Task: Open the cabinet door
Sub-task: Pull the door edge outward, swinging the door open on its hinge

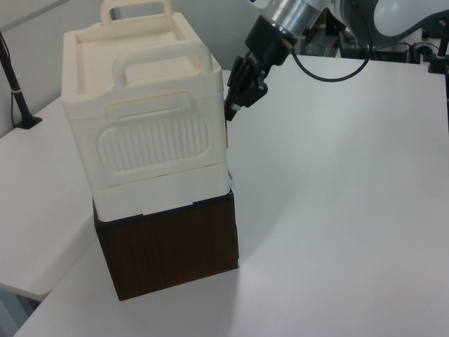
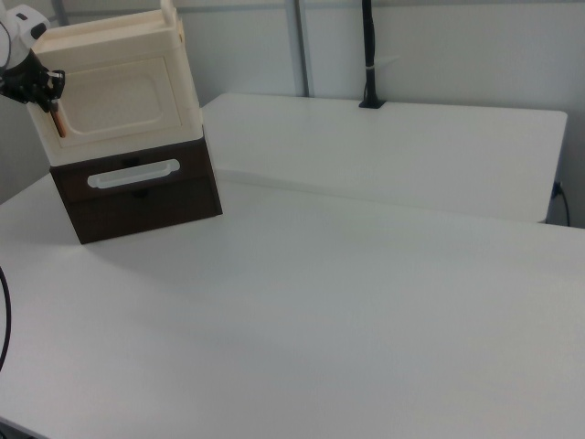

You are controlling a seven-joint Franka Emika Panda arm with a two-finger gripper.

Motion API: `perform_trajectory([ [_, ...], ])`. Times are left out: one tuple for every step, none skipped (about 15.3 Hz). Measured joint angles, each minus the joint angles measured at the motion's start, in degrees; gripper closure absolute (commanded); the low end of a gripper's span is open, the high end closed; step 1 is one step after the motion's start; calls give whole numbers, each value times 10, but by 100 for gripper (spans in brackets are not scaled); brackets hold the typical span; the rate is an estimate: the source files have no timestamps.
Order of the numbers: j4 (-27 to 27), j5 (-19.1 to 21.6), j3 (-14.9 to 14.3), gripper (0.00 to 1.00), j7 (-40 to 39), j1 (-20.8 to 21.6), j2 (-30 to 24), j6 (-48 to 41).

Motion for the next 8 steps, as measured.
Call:
perform_trajectory([
  [1,0,0,80,0,-1,-3,-12],
  [1,0,0,76,0,-2,-8,-32],
  [1,-1,0,55,0,-5,-16,-56],
  [1,-1,-1,47,0,-11,-29,-99],
  [1,-1,-1,28,0,-15,-37,-128],
  [1,-1,-2,26,0,-23,-45,-155],
  [1,-2,-3,19,0,-32,-54,-181],
  [1,-2,-4,14,0,-41,-62,-204],
])
